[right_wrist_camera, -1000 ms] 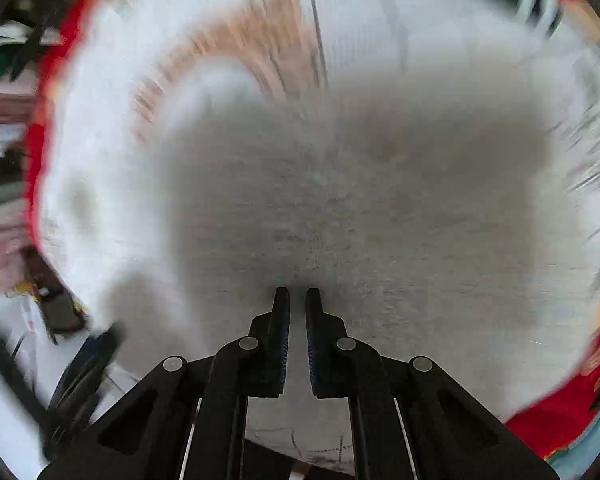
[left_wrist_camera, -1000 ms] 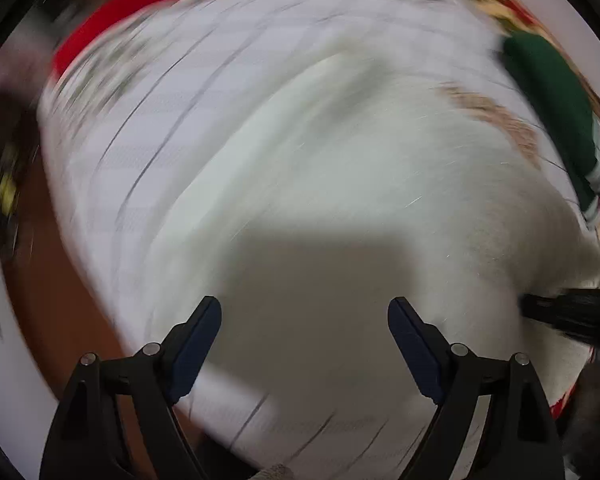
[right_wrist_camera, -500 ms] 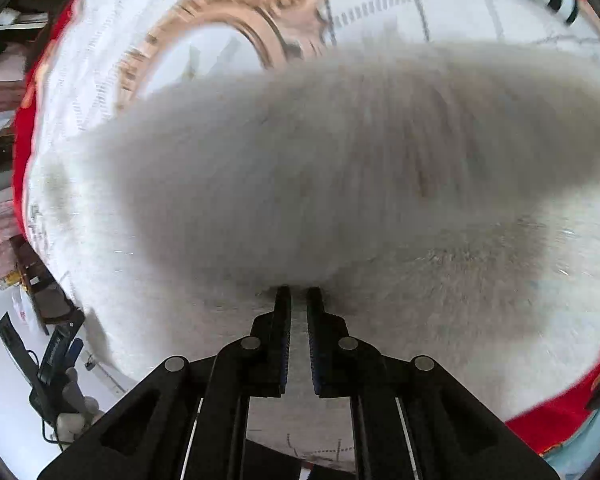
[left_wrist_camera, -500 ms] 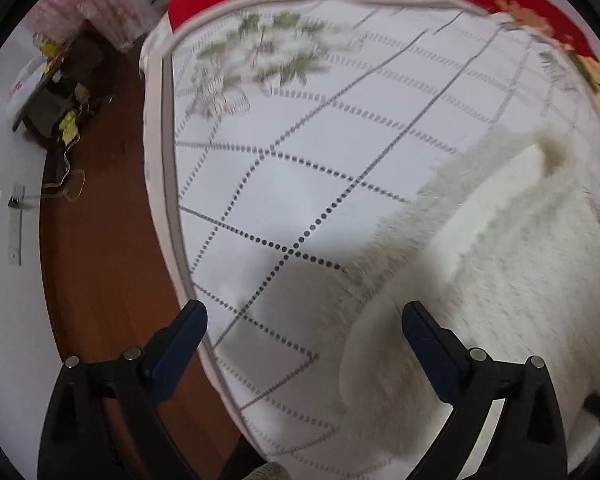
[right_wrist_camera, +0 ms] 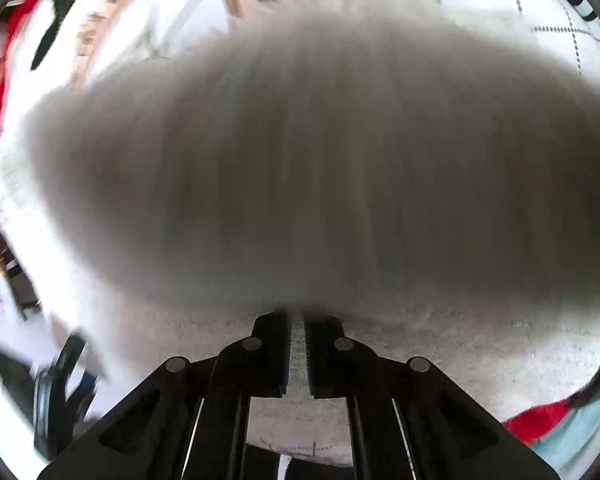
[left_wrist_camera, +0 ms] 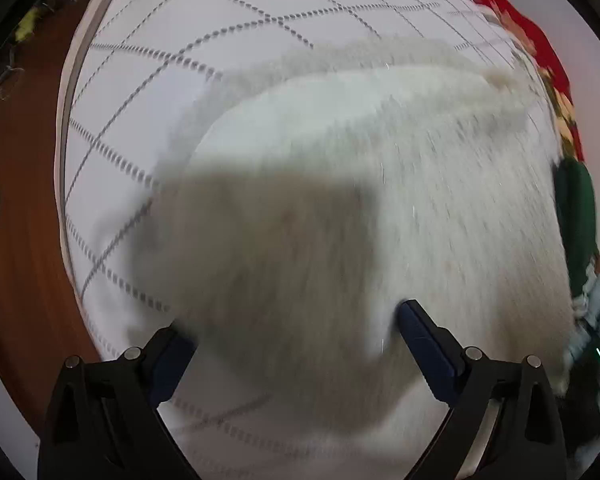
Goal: Fold large clothes
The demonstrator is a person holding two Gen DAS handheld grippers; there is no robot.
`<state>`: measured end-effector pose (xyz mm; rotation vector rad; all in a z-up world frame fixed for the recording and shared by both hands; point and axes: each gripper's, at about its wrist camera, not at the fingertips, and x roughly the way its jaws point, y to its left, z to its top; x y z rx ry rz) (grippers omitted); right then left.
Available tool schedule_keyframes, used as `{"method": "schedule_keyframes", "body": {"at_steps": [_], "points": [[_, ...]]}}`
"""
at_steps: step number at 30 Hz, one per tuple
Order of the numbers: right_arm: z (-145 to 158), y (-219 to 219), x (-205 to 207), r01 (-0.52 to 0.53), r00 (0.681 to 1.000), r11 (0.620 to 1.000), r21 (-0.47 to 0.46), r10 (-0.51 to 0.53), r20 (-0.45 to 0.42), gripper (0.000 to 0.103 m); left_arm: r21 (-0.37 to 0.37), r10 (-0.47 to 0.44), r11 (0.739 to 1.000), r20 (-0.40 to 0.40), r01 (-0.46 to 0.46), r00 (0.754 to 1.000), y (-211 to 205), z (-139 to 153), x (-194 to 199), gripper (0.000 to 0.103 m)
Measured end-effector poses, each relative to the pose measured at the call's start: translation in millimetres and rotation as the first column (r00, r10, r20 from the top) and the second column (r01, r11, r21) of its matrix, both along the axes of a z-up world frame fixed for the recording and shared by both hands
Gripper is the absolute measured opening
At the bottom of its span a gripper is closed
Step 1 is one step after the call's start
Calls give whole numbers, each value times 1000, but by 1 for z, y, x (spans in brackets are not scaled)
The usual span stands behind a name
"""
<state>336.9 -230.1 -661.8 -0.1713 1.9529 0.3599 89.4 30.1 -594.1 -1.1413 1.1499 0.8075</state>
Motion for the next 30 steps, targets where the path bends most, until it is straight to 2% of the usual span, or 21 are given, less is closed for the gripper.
{"method": "schedule_keyframes", "body": {"at_steps": [1,2,3,4,5,6,8,10,11,13,14,16,17,18,20,22,25,27,29,30], "points": [[9,-3,0,3,1000,999,36,-4,8,8,58,14,998,-2,-14,1000,2,4,5,93],[18,-8,0,19,1000,997,69,-20,15,10,124,33,992,-7,-32,999,6,11,9,77],[28,-16,0,46,998,993,110,-49,25,16,174,47,984,-14,-44,999,9,18,13,53],[37,-23,1,70,996,989,129,-76,42,22,210,53,976,-6,-51,999,13,25,16,37],[44,-28,1,82,994,988,134,-91,61,37,231,37,972,30,-43,999,17,34,21,26],[52,-35,2,94,990,986,137,-107,90,52,242,26,970,43,-36,999,20,39,23,24],[64,-70,3,112,979,984,142,-133,155,58,281,-4,960,73,-16,997,22,54,28,20],[69,-78,2,111,978,987,120,-130,165,58,307,-49,952,93,18,994,26,68,27,19],[64,-84,-3,125,978,985,120,-143,155,54,320,-70,947,102,34,992,24,75,25,19],[56,-96,7,160,977,978,133,-176,120,27,329,-109,942,118,65,987,21,77,19,19],[43,-90,16,149,979,982,113,-163,124,9,320,-116,945,124,71,985,21,74,18,19],[5,-87,25,138,984,988,65,-144,108,8,267,-112,961,139,72,984,23,59,18,28],[-6,-88,27,147,983,988,56,-152,102,8,212,-108,974,140,77,984,24,48,19,33],[-9,-87,31,150,983,988,44,-154,96,8,161,-95,984,141,72,985,26,37,19,33],[2,-83,37,136,989,991,9,-137,64,8,78,-61,996,192,47,980,24,20,18,34],[31,-82,39,107,989,994,37,-110,99,8,58,-35,998,206,23,978,19,13,15,35],[68,-75,48,119,973,980,159,-147,176,8,57,-18,998,217,6,976,16,10,15,43],[59,-70,68,132,966,973,188,-169,196,8,58,-6,998,231,-8,973,16,7,18,51],[21,-67,87,138,971,979,148,-164,175,7,64,-4,998,239,-12,971,18,6,24,55],[-2,-63,92,136,976,983,123,-154,154,3,64,-9,998,243,-7,970,18,7,26,59]]}}
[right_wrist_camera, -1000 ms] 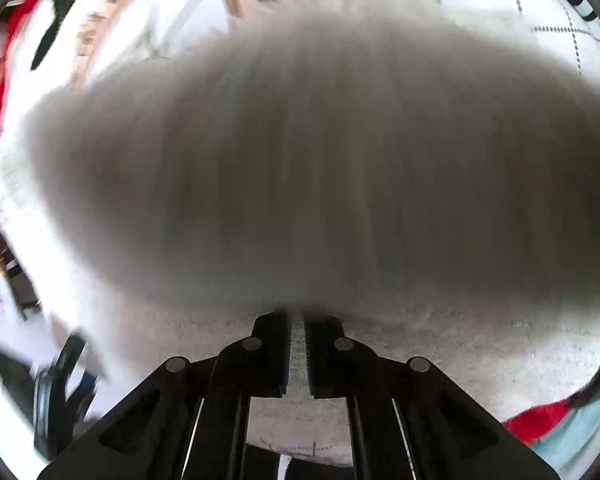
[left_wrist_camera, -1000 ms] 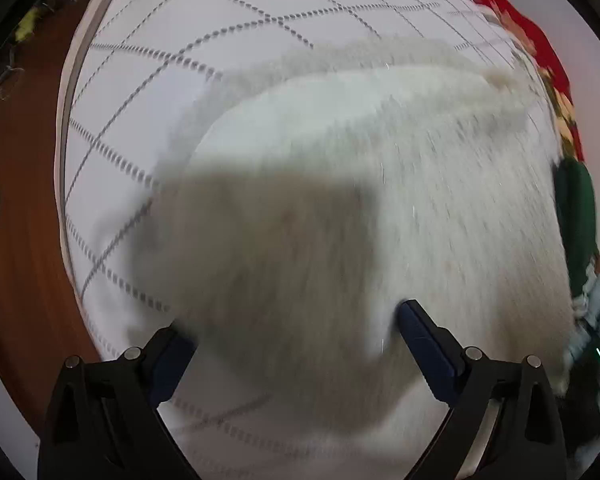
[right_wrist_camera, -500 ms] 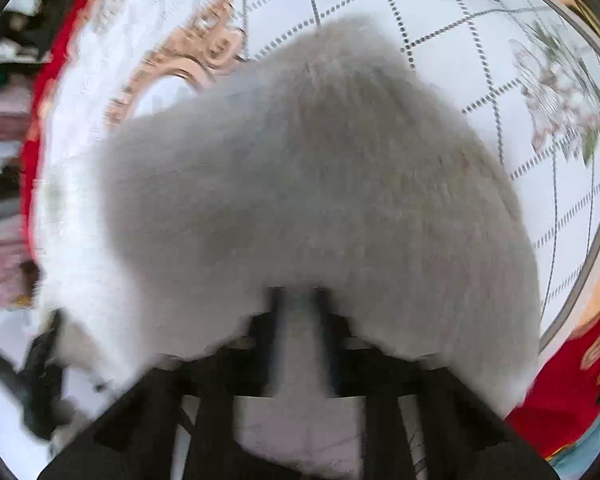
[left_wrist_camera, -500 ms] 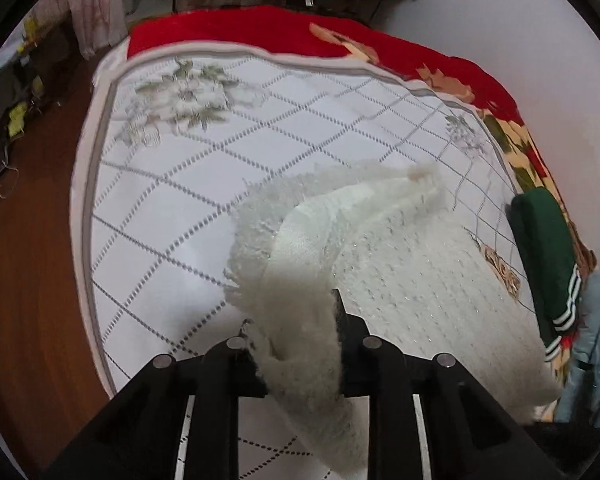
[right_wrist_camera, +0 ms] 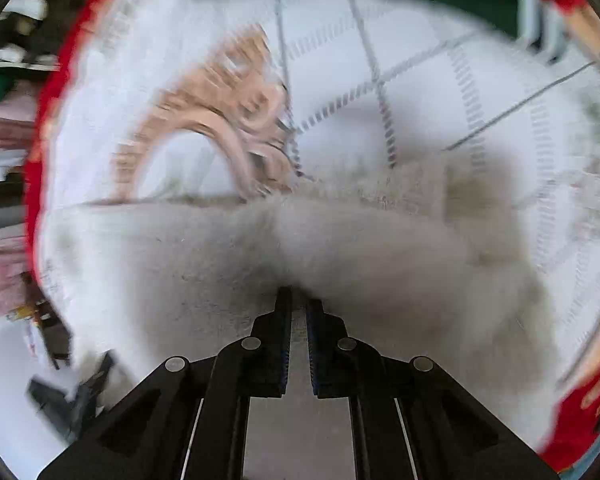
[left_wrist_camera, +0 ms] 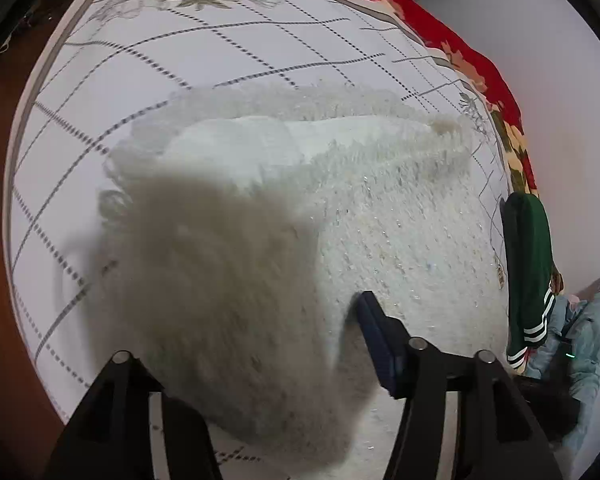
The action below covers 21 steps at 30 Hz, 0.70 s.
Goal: Fold large clothes
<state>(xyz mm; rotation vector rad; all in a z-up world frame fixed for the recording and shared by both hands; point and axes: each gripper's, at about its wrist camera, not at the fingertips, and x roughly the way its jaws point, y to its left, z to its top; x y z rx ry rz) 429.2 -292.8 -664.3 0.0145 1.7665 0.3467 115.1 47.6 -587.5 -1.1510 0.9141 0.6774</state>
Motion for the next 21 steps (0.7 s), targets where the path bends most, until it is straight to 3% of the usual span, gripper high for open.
{"method": "schedule_keyframes", "body": {"at_steps": [2,5,10,12,14,16,19,21], "points": [[-5,0,14,-8,1000,1000,-15,8,6,1,3,-8,1000,3,8,1000,2,-2,6,63],[17,2,24,-29,999,998,-50,27,-44,1,0,3,1000,8,-3,1000,4,-5,6,66],[78,17,17,-37,997,997,68,32,70,2,-1,3,1000,16,-3,1000,5,-6,5,66],[74,38,19,-50,998,992,116,46,40,2,2,-5,1000,16,5,1000,4,-5,5,66],[34,60,10,-85,996,992,90,88,-34,0,4,-16,1000,12,15,1000,5,-6,6,66],[7,74,14,-82,997,991,109,82,5,0,3,-24,1000,2,24,1000,5,-6,7,66],[31,73,33,-55,998,992,110,58,-26,0,0,-12,1000,-4,12,1000,6,-7,9,66],[56,62,34,-49,999,989,139,49,8,6,6,-1,1000,-7,1,1000,6,-7,10,66]]}}
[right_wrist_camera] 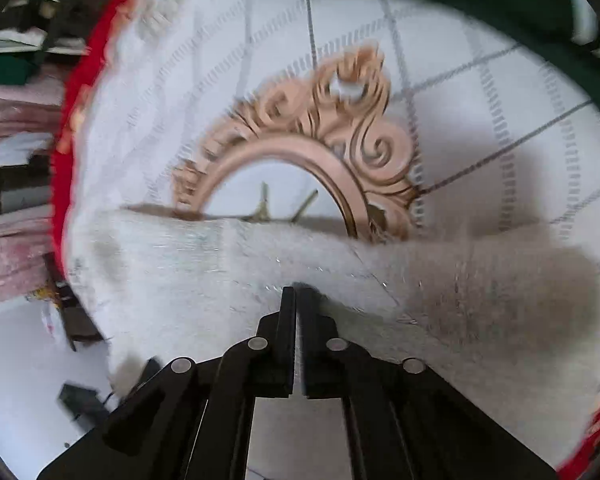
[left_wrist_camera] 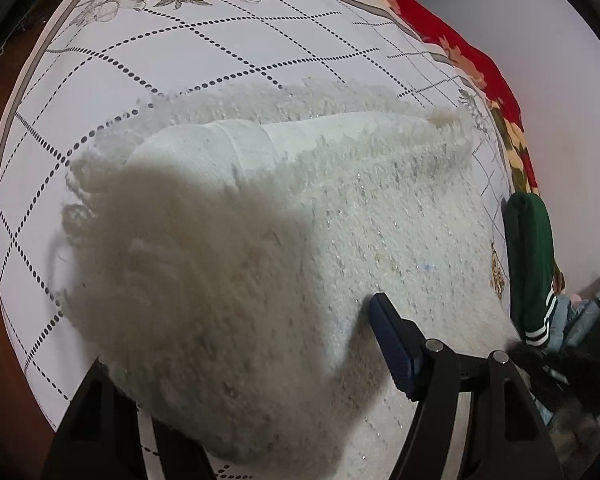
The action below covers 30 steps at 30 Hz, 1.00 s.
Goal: Fold large clothes
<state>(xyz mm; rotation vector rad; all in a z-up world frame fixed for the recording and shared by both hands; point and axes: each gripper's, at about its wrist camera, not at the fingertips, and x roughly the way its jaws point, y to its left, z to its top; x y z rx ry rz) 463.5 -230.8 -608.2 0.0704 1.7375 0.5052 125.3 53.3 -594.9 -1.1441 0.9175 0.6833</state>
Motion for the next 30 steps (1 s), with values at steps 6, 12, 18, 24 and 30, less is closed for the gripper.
{"method": "schedule_keyframes", "body": {"at_steps": [6,12,18,24,30], "points": [[51,-97,-34,23,996,994,-111,-13,90,46,53,19,998,-9,-18,1000,-4,2,5,65],[-49,-142,-80,63,991,982,-175,-83,-106,36,221,-36,974,-58,48,998,-10,29,25,12],[-17,-147,-75,89,992,992,-84,-96,-82,39,379,-122,918,-22,121,992,-14,86,41,11],[18,-215,-81,248,965,967,-59,-241,98,74,529,-280,809,-37,257,959,-30,125,57,11],[-32,-240,-103,325,945,945,-27,-325,-22,72,702,-544,561,-89,440,835,-99,162,79,10]]}}
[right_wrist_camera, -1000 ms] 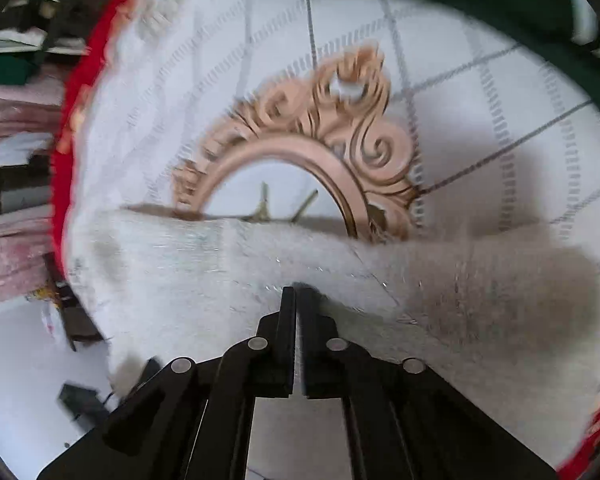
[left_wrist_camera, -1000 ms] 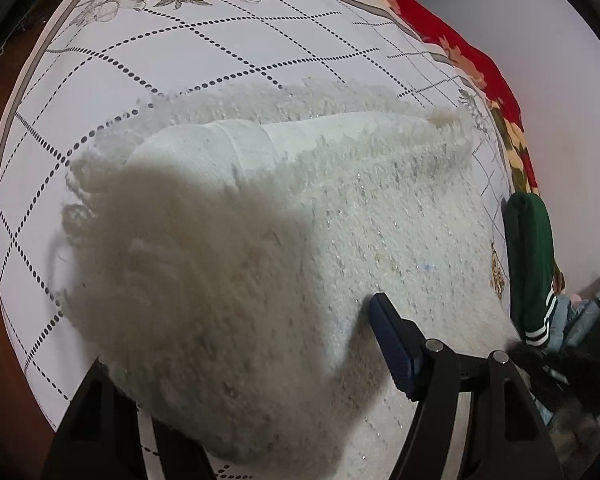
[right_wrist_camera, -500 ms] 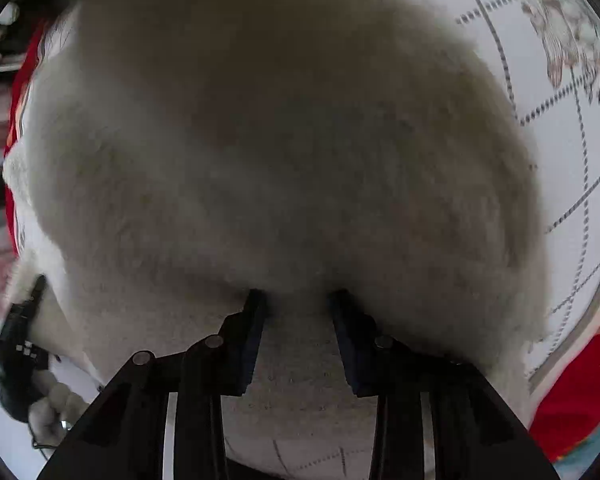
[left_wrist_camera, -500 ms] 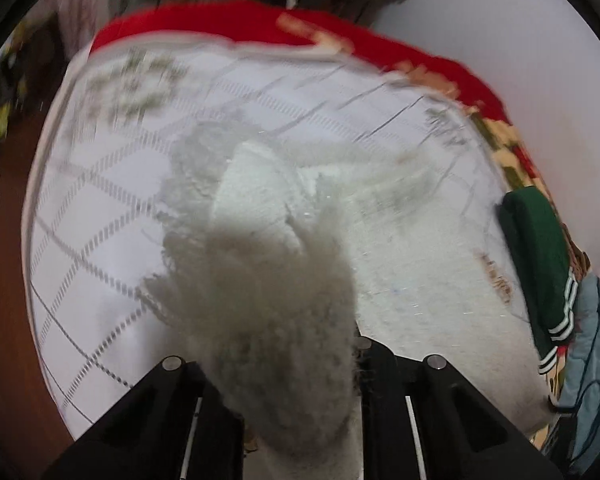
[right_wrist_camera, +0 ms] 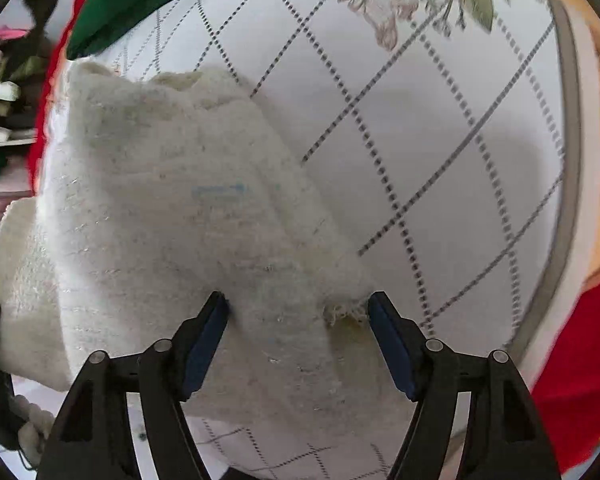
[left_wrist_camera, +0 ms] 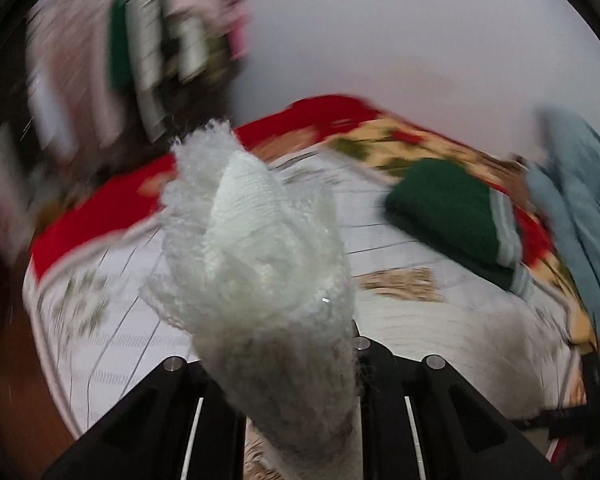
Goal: Fold large clothes
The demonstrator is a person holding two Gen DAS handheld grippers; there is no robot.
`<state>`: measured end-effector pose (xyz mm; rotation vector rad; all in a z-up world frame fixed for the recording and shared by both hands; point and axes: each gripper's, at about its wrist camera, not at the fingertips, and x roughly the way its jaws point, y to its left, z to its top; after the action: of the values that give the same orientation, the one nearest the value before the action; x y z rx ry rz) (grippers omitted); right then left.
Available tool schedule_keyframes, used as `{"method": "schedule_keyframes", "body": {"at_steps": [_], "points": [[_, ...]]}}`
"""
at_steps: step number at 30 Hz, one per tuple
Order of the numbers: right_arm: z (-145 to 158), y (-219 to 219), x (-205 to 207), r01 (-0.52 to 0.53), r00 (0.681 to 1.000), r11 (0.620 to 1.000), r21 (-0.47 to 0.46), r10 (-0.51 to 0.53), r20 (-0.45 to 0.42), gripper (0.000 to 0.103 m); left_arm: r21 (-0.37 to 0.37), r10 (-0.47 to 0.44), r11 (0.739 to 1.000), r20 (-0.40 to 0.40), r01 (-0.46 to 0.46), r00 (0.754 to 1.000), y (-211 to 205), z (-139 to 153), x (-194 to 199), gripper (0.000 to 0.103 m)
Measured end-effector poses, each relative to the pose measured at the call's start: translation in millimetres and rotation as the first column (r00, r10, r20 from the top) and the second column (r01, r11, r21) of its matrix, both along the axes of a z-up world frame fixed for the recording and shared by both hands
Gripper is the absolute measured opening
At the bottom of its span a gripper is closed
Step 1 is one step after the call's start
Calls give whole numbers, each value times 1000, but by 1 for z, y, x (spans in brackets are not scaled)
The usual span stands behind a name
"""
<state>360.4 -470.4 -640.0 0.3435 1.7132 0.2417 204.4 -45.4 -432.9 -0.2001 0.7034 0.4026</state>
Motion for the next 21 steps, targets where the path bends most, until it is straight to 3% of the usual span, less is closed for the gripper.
{"method": "schedule_keyframes", "body": {"at_steps": [1,2,4,7,9,11,14,15,17,19,21], "points": [[-6,-1,-3,8,1000,999,38,-8,-10,69,16,-47,999,10,47,999,-11,3,3,10],[-12,-2,-5,22,1000,997,67,-21,-23,66,51,-151,987,26,150,988,-36,9,7,10],[-21,0,-7,25,999,995,99,-22,-25,66,109,-293,951,35,288,955,-73,13,10,10],[-25,3,-10,6,1000,991,133,-3,-24,66,167,-524,842,29,512,851,-134,10,5,10],[-29,0,-13,21,999,985,172,-16,-28,66,166,-655,746,8,645,755,-167,1,-2,10],[-33,-11,-17,59,998,970,237,-50,-44,66,148,-737,664,-41,733,675,-191,-17,-6,10],[-42,-25,-20,121,991,936,331,-94,-97,66,121,-792,582,-142,804,594,-211,-59,-10,10],[-45,-31,-21,151,986,921,358,-112,-126,63,133,-797,564,-171,815,579,-213,-75,-13,10],[-48,-40,-24,164,982,919,359,-116,-151,56,127,-788,560,-224,819,573,-210,-97,-9,10],[-45,-45,-29,166,981,916,365,-117,-152,56,108,-778,563,-264,819,570,-202,-108,-7,10],[-35,-50,-33,172,981,920,353,-127,-147,59,134,-768,557,-293,820,569,-192,-111,-4,13]]}}
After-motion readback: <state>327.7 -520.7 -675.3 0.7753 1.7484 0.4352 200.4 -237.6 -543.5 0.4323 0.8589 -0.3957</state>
